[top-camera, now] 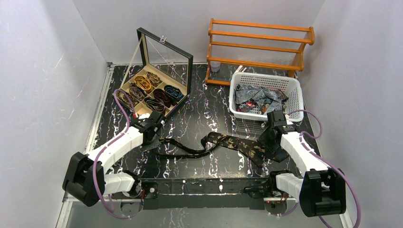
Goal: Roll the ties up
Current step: Flatten out the tie at the center of the board.
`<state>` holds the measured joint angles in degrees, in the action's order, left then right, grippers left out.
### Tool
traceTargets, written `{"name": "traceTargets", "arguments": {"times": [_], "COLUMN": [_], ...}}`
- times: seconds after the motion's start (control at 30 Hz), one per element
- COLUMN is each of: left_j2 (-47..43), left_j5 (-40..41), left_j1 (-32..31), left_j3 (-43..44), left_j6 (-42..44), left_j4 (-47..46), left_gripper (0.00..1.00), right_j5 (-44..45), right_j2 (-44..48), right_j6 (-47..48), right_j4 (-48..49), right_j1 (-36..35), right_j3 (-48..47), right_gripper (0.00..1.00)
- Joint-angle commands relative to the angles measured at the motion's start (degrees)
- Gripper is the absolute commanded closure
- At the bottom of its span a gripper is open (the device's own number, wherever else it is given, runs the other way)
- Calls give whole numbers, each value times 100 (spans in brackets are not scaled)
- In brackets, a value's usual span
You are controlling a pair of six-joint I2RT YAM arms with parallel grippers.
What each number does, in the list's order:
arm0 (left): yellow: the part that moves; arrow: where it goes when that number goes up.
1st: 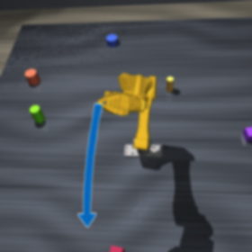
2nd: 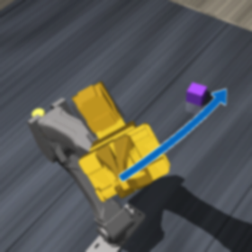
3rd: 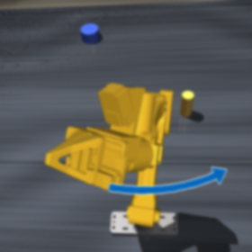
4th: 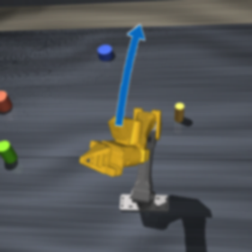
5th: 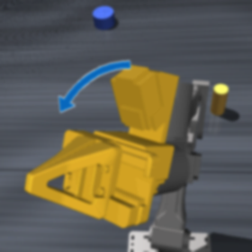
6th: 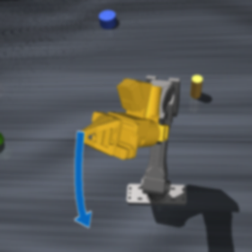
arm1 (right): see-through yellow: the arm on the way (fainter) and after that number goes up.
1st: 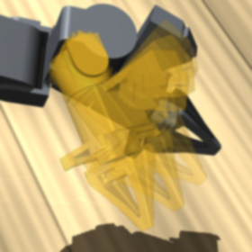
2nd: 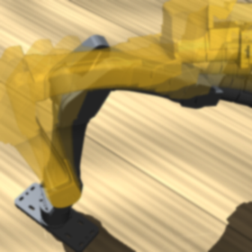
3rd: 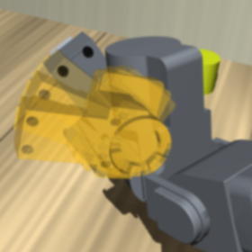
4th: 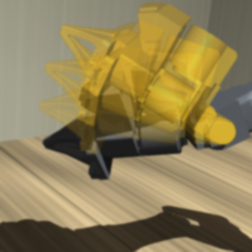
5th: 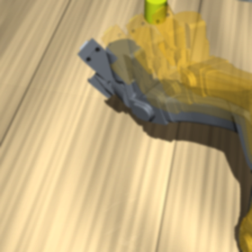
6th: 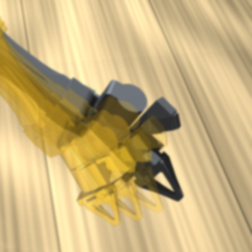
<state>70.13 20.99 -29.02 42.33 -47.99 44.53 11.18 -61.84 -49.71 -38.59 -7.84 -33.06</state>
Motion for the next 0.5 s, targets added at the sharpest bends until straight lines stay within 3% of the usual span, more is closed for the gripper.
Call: {"name": "traceTargets", "arguments": {"times": [0.0, 0.17, 0.27, 0.37, 0.47], "left_j2": [-147, -65, -96, -137, -40], "left_j5": [801, 859, 1119, 1163, 1185], "left_j1": [-27, -16, 0, 65, 71], "left_j3": [324, 574, 719, 916, 1061], "left_j6": [-585, -756, -885, -768, -748], "left_j4": [956, 1156, 1392, 1405, 1501], "left_gripper": [100, 100, 100, 100, 100], "right_j5": [-478, -3065, -4182, -3648, -3410], "right_j2": [283, 657, 599, 445, 315], "right_j6": [995, 2220, 3022, 4143, 5507], "right_j4": [324, 1789, 2537, 2848, 3521], "right_j1": [28, -63, -645, -2098, -3226], "right_j3": [-627, -553, -427, -522, -457], "right_gripper": [46, 45, 48, 29, 18]}}
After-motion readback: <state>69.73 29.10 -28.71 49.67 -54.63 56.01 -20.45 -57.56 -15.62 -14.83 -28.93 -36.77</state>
